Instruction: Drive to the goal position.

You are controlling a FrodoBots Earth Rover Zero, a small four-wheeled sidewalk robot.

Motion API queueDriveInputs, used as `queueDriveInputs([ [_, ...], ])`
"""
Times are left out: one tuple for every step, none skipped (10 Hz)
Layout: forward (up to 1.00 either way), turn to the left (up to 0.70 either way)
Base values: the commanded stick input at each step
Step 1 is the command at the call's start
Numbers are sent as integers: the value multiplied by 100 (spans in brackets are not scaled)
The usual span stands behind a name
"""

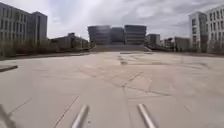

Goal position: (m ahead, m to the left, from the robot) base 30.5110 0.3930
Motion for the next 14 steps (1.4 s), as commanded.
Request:
queueDriveInputs([
  [70, 0],
  [70, 0],
  [70, 0],
  [70, 0],
  [70, 0],
  [70, 0],
  [70, -24],
  [70, -12],
  [70, 0],
  [70, 0],
  [74, 0],
  [85, 0],
  [85, 0],
  [85, 0],
])
